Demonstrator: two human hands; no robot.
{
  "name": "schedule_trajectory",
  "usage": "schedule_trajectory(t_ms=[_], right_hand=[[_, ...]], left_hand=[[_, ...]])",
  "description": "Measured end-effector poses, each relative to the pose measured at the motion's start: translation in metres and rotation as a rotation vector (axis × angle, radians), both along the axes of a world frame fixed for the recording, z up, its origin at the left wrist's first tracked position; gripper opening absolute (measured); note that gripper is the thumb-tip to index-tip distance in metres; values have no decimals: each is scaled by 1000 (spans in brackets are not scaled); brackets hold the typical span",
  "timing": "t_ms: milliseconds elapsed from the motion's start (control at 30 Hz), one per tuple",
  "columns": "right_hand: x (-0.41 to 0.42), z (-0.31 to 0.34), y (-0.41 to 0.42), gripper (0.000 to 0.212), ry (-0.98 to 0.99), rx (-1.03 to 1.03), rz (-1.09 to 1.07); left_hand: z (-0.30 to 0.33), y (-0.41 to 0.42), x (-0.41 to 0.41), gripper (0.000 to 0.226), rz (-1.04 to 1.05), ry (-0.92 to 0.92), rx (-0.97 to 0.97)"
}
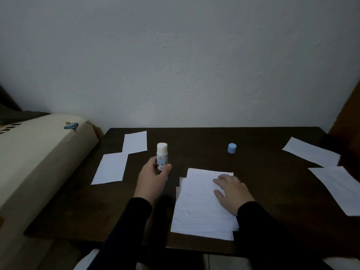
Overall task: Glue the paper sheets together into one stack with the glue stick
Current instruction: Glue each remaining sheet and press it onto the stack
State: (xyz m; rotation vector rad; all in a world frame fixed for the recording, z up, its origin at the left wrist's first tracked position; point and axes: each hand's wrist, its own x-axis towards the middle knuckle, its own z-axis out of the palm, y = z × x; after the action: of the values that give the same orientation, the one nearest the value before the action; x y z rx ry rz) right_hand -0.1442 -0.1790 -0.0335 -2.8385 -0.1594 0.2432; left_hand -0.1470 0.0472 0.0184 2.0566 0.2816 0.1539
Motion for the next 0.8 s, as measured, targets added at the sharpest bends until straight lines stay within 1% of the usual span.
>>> schedule_trajectory(t_ms=[133,300,567,700,800], right_hand=[[-4,-2,3,45,-35,-14,7],[-5,7,14,39,-143,19,71],[4,23,53,32,-144,141,147],[15,26,79,30,-157,151,152],[23,31,103,31,-132,161,194]], left_hand=[[0,6,-5,45,-13,27,-6],[-1,13,-5,45,-25,61,-17],[-2,31,-2,48,-9,96,-1],[-1,50,-2,51,55,118,-7],[0,66,0,53,120,132,-18]])
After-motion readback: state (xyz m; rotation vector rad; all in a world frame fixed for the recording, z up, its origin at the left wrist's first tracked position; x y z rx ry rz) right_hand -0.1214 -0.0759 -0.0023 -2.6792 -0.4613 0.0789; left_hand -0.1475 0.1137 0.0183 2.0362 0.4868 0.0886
